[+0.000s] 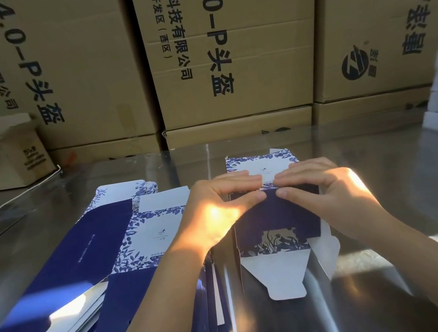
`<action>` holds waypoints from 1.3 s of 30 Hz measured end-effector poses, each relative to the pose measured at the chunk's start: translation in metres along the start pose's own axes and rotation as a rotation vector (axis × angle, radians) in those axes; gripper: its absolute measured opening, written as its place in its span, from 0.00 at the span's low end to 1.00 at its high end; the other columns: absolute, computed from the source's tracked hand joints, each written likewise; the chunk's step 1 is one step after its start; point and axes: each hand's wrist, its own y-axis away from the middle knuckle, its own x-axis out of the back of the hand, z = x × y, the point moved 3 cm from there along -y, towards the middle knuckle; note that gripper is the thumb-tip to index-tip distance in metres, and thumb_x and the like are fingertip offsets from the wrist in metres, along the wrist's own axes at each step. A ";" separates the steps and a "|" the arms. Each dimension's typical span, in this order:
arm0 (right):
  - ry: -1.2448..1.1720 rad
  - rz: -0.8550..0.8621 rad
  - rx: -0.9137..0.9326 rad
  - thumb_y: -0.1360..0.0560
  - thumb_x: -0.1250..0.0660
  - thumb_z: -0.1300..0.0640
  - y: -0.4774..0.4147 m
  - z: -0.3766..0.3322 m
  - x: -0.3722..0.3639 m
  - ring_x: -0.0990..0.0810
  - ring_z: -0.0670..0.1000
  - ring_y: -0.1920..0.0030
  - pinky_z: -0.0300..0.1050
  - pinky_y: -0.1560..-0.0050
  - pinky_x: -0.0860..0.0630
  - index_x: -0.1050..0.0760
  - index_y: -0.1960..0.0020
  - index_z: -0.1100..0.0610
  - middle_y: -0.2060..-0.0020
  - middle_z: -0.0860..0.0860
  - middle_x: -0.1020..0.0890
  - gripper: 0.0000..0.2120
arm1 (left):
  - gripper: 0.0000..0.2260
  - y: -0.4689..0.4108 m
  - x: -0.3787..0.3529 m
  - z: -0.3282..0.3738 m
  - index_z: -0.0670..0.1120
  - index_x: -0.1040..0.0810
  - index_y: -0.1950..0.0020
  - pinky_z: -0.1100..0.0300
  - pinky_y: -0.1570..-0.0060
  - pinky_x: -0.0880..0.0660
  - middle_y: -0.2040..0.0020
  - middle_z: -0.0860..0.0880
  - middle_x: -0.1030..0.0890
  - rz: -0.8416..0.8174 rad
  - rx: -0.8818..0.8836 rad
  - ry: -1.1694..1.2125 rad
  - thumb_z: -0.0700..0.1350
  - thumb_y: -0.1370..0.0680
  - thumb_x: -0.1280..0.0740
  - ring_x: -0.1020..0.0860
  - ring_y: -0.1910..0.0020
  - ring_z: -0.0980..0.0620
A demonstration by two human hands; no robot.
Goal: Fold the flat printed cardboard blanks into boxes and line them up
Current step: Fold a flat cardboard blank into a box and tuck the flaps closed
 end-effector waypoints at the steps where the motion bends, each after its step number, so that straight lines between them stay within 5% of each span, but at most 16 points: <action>1: 0.009 0.010 0.002 0.31 0.26 0.53 0.000 0.000 -0.001 0.27 0.36 0.44 0.24 0.44 0.36 0.19 0.58 0.39 0.57 0.34 0.18 0.08 | 0.10 -0.001 0.001 -0.001 0.54 0.16 0.58 0.72 0.41 0.31 0.57 0.63 0.17 -0.013 0.015 0.015 0.39 0.32 0.24 0.23 0.45 0.67; 16: 0.099 -0.003 0.091 0.30 0.26 0.57 0.000 0.005 -0.008 0.25 0.35 0.47 0.24 0.45 0.36 0.22 0.60 0.38 0.62 0.30 0.20 0.13 | 0.12 0.000 0.009 -0.010 0.55 0.15 0.64 0.73 0.43 0.29 0.57 0.60 0.16 -0.074 0.100 0.040 0.36 0.31 0.25 0.23 0.45 0.66; 24: -0.081 0.059 -0.052 0.32 0.25 0.57 0.001 0.012 -0.001 0.23 0.34 0.43 0.27 0.41 0.31 0.19 0.55 0.40 0.52 0.32 0.18 0.12 | 0.12 0.000 0.012 -0.004 0.56 0.16 0.58 0.76 0.44 0.32 0.58 0.66 0.18 0.031 -0.005 -0.058 0.38 0.31 0.25 0.23 0.47 0.68; 30: -0.150 0.063 -0.050 0.33 0.25 0.64 0.000 0.009 0.006 0.21 0.35 0.47 0.27 0.44 0.29 0.17 0.57 0.50 0.56 0.43 0.16 0.10 | 0.12 -0.002 0.010 -0.006 0.54 0.16 0.60 0.78 0.48 0.32 0.61 0.66 0.18 0.046 0.002 -0.021 0.36 0.31 0.26 0.22 0.49 0.69; 39: -0.241 -0.014 -0.101 0.32 0.25 0.65 -0.004 0.015 0.012 0.21 0.38 0.44 0.31 0.43 0.27 0.17 0.57 0.47 0.53 0.40 0.16 0.13 | 0.10 -0.002 0.024 -0.007 0.53 0.16 0.57 0.77 0.47 0.32 0.56 0.63 0.18 0.020 0.055 0.000 0.37 0.30 0.26 0.23 0.47 0.69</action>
